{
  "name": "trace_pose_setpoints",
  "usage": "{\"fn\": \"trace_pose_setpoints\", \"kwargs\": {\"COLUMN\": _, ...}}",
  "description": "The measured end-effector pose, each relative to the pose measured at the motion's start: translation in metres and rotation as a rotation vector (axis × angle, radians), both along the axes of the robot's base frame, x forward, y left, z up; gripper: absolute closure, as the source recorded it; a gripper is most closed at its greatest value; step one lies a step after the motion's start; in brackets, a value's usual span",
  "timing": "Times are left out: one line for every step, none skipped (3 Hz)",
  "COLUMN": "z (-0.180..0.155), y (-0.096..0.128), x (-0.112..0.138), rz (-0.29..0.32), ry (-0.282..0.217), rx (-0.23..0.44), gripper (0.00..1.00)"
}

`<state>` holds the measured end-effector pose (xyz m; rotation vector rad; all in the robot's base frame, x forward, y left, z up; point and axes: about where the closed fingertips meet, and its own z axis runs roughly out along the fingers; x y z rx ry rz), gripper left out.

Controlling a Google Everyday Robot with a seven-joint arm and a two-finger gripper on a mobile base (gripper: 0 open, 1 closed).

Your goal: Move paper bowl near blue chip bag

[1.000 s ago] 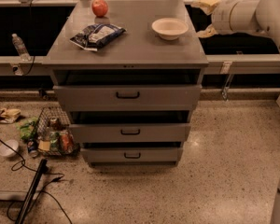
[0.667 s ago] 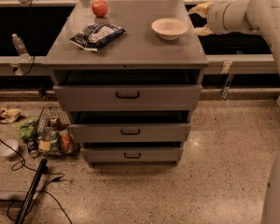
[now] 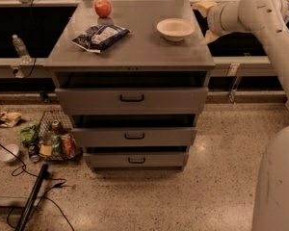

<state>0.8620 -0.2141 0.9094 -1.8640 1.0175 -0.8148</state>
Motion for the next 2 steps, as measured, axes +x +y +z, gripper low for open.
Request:
{"fn": "trace_pose_setpoints", "kwargs": {"z": -0.01, "y": 0.006, "x": 0.007, "rz": -0.02, "ry": 0.028, "rx": 0.008, "gripper": 0.47}}
{"fn": "trace_pose_setpoints", "kwargs": {"z": -0.022, "y": 0.01, "x": 0.012, "rz": -0.029, "ry": 0.056, "rx": 0.009, "gripper": 0.49}}
